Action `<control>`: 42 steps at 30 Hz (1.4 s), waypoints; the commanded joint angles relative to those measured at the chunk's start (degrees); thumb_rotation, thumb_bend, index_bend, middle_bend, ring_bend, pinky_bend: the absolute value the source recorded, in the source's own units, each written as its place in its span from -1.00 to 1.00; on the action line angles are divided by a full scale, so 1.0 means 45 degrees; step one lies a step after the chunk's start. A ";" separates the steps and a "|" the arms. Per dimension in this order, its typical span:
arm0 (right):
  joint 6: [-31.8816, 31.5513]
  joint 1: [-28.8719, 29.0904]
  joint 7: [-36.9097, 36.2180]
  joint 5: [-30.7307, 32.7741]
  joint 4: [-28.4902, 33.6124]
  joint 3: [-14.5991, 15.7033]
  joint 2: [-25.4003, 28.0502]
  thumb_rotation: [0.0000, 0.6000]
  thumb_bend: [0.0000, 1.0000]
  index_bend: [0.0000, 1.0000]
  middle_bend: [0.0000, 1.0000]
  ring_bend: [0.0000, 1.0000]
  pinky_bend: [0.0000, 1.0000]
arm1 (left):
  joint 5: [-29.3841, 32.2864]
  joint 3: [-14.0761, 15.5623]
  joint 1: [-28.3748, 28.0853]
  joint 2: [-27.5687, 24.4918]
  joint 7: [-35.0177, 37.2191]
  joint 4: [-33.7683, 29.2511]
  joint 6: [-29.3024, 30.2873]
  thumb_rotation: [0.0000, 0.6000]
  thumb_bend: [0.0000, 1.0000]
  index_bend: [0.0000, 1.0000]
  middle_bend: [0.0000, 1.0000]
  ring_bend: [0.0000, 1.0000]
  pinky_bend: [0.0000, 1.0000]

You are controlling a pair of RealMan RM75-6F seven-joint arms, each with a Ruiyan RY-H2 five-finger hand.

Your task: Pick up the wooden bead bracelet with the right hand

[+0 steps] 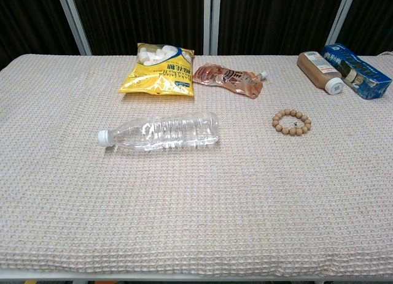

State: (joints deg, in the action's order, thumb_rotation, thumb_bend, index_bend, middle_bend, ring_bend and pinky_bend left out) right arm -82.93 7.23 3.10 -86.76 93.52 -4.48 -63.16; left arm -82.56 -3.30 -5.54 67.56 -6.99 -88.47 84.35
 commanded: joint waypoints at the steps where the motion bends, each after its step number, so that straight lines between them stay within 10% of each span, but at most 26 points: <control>1: -0.0018 -0.0022 -0.0051 -0.0010 -0.0001 0.0029 -0.0003 1.00 -0.75 -1.00 -0.78 -1.00 -0.95 | -0.0004 0.0019 -0.0003 0.0022 0.0043 0.0022 -0.0031 1.00 -1.00 -0.76 -0.83 -1.00 -1.00; 9: 0.0444 0.0308 -0.0425 -0.0342 0.0164 0.0132 0.0071 1.00 -0.75 -1.00 -0.76 -1.00 -0.95 | -0.0108 0.0053 0.0056 0.0046 0.0104 0.0032 0.0096 1.00 -1.00 -0.76 -0.83 -1.00 -1.00; 18: 0.4494 0.3456 -0.0169 0.0096 -0.0189 -0.0809 -0.0440 1.00 -0.50 -0.70 -0.53 -1.00 -0.94 | -0.0204 0.0078 0.0174 0.0032 0.0243 0.0038 0.0306 1.00 -1.00 -0.75 -0.83 -1.00 -1.00; 28: 0.7418 0.6284 0.0933 0.1140 -0.3544 -0.1292 -0.3729 1.00 -0.66 -0.39 -0.30 -1.00 -0.94 | -0.0099 0.0045 0.0210 -0.0051 0.0172 -0.0101 0.0280 1.00 -1.00 -0.74 -0.83 -1.00 -1.00; 42: 0.6733 0.6781 0.0335 0.0502 -0.8063 -0.0403 -0.7203 1.00 -0.74 -0.25 -0.17 -0.93 -0.95 | 0.0100 0.0013 0.0125 -0.0015 0.0236 0.0009 -0.0036 1.00 -1.00 -0.74 -0.83 -1.00 -1.00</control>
State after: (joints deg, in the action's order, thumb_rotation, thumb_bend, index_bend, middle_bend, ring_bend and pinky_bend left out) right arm -52.06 37.34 5.67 -83.94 59.39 -7.09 -93.68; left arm -82.10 -3.23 -4.96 67.48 -5.94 -88.44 84.21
